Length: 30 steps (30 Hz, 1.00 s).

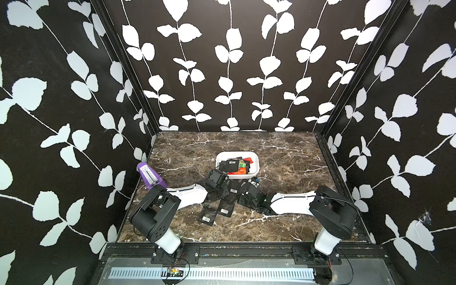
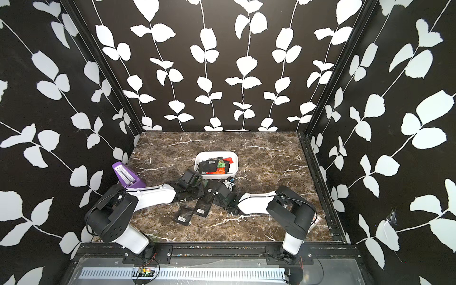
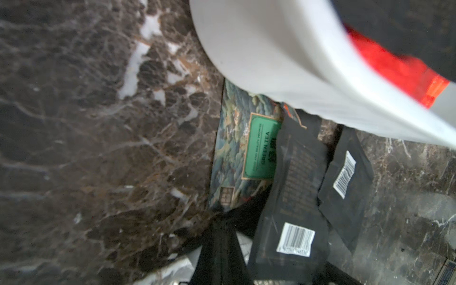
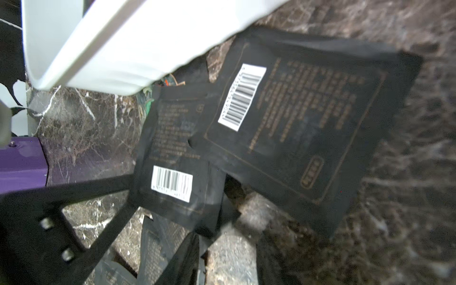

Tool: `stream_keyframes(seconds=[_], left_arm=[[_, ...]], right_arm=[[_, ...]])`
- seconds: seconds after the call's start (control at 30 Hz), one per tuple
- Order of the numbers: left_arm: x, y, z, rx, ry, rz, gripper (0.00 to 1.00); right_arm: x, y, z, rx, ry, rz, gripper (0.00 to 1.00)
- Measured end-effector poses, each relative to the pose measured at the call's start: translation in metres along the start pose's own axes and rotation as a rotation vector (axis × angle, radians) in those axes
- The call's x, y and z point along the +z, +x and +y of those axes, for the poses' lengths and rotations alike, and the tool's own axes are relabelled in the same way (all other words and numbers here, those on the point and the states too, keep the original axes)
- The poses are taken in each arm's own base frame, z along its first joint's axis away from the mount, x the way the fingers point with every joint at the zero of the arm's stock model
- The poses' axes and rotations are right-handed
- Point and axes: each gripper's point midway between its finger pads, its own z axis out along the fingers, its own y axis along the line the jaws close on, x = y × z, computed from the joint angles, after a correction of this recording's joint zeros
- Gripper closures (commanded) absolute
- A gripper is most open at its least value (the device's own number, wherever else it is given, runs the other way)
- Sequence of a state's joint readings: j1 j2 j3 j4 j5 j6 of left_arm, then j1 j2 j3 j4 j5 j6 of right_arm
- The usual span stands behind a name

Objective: Put the tea bags into the storage box
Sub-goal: Pick up the tea bag from the center of the board.

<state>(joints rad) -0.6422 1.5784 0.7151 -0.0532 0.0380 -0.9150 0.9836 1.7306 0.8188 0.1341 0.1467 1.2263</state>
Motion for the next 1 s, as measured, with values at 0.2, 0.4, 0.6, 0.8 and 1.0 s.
stream_keyframes(seconds=[0.2,0.4,0.6,0.8,1.0], left_arm=[[0.001,0.002,-0.001,0.000,0.019,-0.001,1.00],[0.002,0.002,-0.003,-0.002,0.043,-0.004,1.00],[0.002,0.003,-0.004,-0.008,0.060,-0.008,1.00],[0.001,0.005,-0.003,-0.008,0.070,-0.007,1.00],[-0.007,0.013,0.002,-0.009,0.061,0.024,1.00]], right_arm=[[0.005,-0.002,0.002,0.001,-0.003,-0.005,0.72],[0.008,-0.003,0.002,0.003,-0.008,-0.009,0.79],[0.011,-0.004,0.003,0.003,-0.008,-0.014,0.90],[0.013,-0.004,0.004,-0.005,-0.005,-0.011,1.00],[0.004,-0.005,0.005,-0.016,-0.004,-0.004,1.00]])
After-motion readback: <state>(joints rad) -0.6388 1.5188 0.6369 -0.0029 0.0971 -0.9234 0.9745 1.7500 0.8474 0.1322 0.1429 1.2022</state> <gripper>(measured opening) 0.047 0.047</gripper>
